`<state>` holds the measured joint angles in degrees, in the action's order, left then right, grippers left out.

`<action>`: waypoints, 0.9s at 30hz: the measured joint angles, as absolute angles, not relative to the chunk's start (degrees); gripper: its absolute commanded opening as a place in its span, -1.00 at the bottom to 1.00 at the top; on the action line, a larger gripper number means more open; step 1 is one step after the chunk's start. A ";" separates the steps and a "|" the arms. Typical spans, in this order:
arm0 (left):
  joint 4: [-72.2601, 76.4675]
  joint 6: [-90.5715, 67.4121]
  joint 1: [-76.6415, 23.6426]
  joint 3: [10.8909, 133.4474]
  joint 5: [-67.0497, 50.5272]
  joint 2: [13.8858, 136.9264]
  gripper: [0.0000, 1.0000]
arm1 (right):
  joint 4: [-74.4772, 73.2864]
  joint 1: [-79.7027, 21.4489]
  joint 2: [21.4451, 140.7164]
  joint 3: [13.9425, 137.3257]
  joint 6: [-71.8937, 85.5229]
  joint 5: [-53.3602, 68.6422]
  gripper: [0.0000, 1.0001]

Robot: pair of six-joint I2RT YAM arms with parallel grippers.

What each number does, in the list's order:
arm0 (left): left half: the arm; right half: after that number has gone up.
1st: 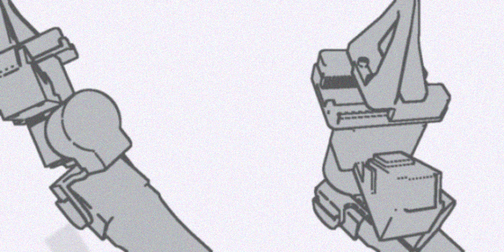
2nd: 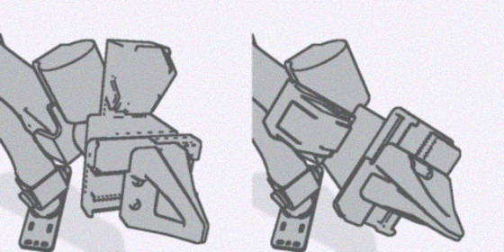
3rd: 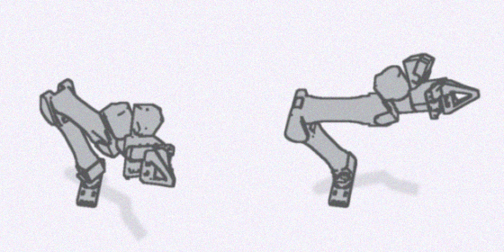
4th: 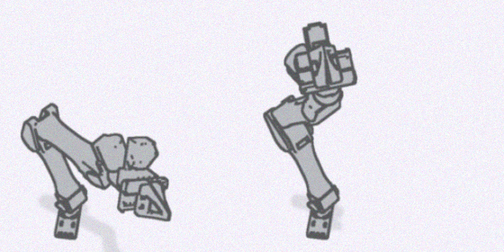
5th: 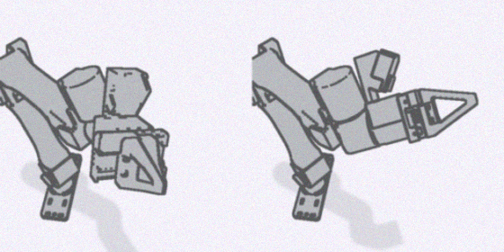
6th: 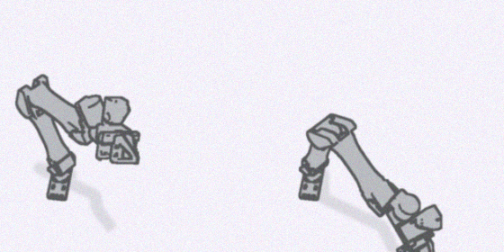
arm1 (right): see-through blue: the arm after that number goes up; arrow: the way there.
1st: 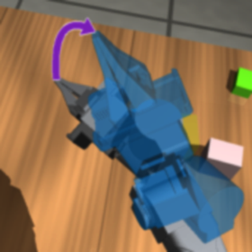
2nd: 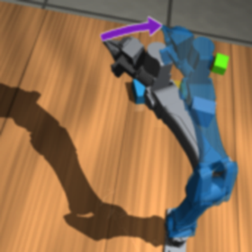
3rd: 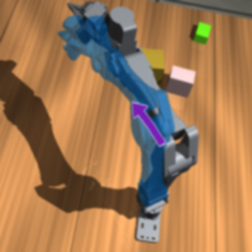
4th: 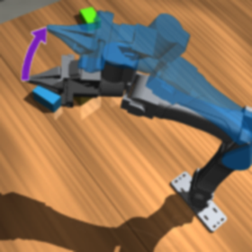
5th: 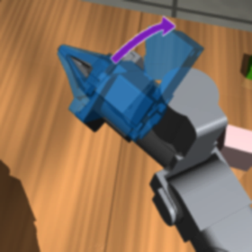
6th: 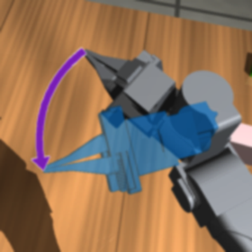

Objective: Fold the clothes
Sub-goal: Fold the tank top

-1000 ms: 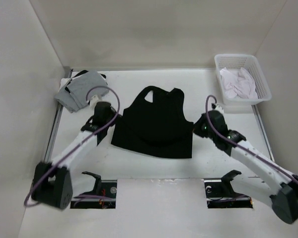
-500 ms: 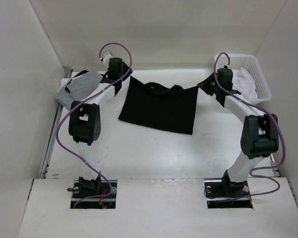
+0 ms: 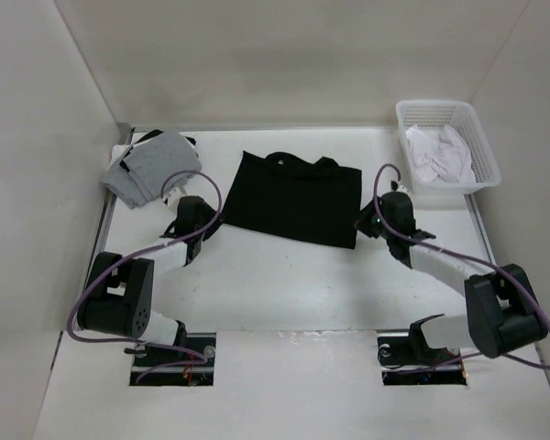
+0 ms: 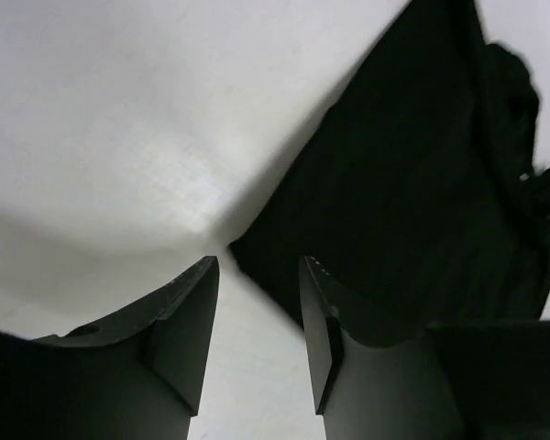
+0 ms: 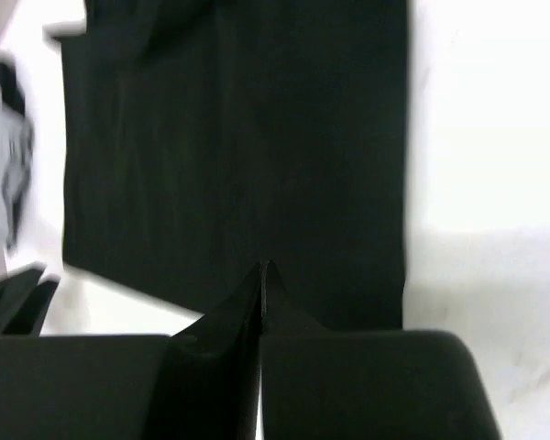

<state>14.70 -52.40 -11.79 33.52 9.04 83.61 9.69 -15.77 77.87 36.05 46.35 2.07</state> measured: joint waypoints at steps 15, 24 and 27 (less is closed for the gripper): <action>24.32 -54.70 -10.13 29.06 3.84 88.86 -0.45 | 13.15 -19.16 69.04 19.73 51.44 -1.32 -0.23; 24.23 -55.81 -10.15 30.22 4.54 90.54 -0.68 | 18.48 -19.16 75.77 19.73 54.92 -1.02 -0.34; 24.21 -55.96 -10.20 30.89 4.58 91.39 -0.78 | 19.00 -19.16 76.49 19.70 55.68 -0.97 -0.54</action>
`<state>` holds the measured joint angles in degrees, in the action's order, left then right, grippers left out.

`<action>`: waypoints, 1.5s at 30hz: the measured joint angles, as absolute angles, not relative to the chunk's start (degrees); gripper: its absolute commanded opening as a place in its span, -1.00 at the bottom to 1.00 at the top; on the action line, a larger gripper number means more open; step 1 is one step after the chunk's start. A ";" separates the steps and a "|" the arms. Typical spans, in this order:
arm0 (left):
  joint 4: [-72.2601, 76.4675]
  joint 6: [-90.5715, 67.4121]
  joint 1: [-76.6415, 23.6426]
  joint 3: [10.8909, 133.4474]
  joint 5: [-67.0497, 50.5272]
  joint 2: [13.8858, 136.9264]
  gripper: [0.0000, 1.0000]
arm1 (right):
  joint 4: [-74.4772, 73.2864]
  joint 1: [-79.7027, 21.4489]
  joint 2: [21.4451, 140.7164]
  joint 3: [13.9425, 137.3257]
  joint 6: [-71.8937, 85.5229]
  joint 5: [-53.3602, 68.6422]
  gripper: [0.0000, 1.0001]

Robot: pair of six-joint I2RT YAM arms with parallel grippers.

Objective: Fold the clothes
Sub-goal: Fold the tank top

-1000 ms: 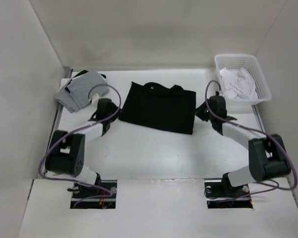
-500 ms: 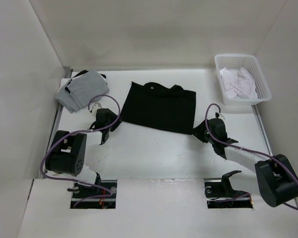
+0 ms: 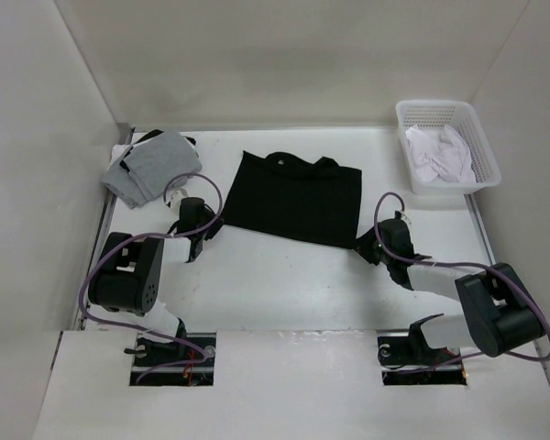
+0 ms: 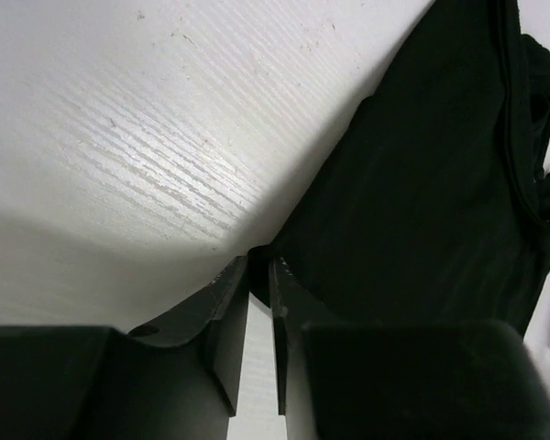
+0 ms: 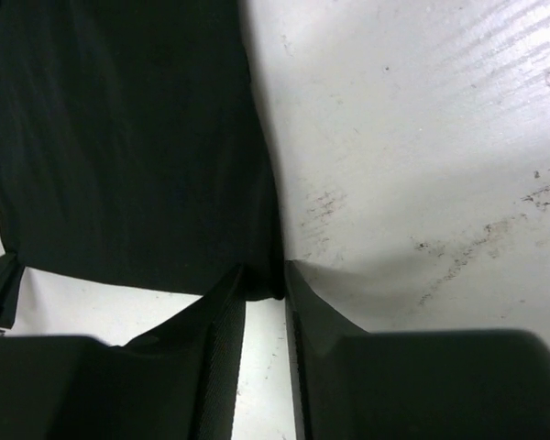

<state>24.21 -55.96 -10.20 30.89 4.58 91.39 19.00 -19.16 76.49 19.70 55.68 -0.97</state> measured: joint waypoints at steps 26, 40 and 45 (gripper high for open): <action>-12.43 -49.52 -11.16 44.93 7.16 24.67 -1.00 | -23.79 -41.58 24.21 50.24 46.48 -12.53 -1.00; -13.72 -47.35 -10.26 41.54 7.07 45.95 -1.00 | -20.03 -30.44 49.65 46.44 41.65 -6.70 -1.00; -3.25 -48.53 -8.08 43.79 7.40 75.50 -1.00 | -9.04 -18.28 75.35 48.40 41.85 3.88 -1.00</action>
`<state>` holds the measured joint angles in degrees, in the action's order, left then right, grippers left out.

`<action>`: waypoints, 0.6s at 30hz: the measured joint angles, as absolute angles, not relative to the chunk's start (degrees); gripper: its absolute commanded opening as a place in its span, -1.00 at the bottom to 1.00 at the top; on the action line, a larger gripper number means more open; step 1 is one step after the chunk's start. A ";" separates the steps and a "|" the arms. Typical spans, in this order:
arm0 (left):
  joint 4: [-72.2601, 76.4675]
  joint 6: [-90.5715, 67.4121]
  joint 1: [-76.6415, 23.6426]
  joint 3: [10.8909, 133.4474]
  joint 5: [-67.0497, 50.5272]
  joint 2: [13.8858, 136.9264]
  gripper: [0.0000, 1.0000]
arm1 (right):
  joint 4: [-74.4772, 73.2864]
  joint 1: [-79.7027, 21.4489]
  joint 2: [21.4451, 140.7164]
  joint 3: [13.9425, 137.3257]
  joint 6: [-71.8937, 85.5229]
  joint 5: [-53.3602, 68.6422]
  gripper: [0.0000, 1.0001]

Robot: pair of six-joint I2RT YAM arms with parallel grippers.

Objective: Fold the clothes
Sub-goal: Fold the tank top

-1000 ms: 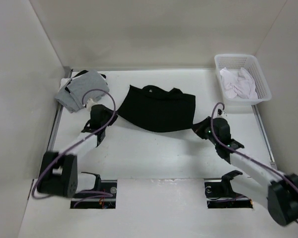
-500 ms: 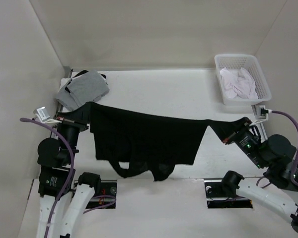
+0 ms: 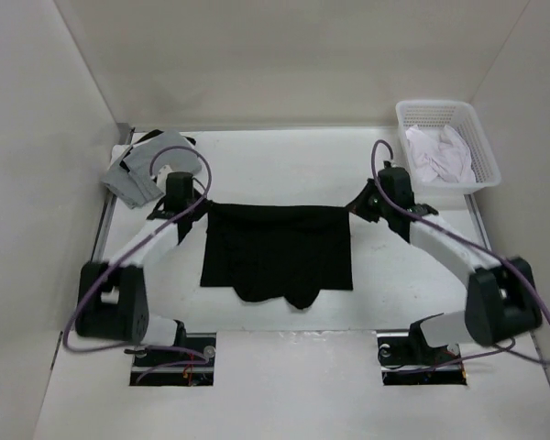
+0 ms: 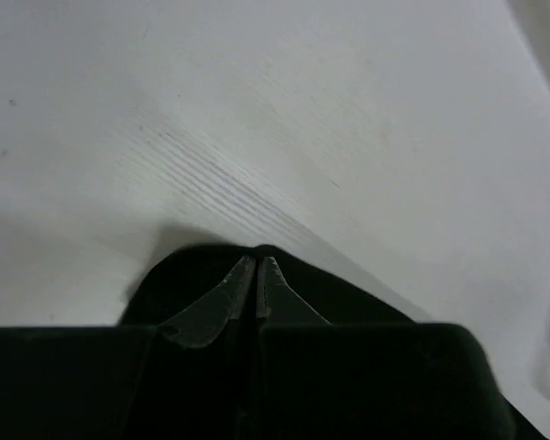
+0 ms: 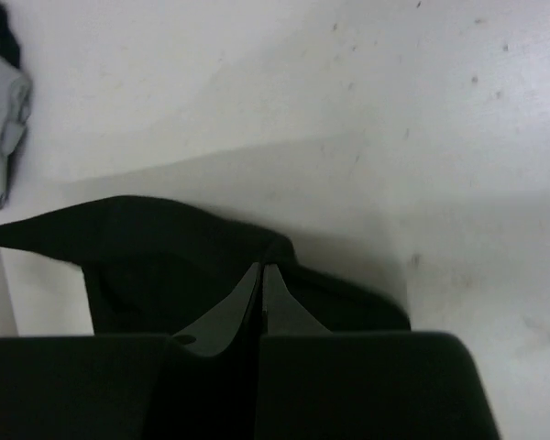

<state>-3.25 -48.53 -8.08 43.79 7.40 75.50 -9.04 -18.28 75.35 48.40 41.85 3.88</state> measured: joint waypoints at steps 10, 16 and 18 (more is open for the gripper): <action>4.91 -49.80 -6.17 54.81 5.78 91.98 -1.00 | 0.40 -11.11 91.42 57.67 42.30 11.16 -1.00; 10.15 -50.37 -7.11 36.23 5.52 70.26 -1.00 | 6.28 -11.70 72.40 38.92 44.51 12.05 -1.00; 10.39 -50.41 -6.55 30.46 5.19 64.36 -1.00 | 7.07 -11.97 68.40 34.15 45.10 11.99 -1.00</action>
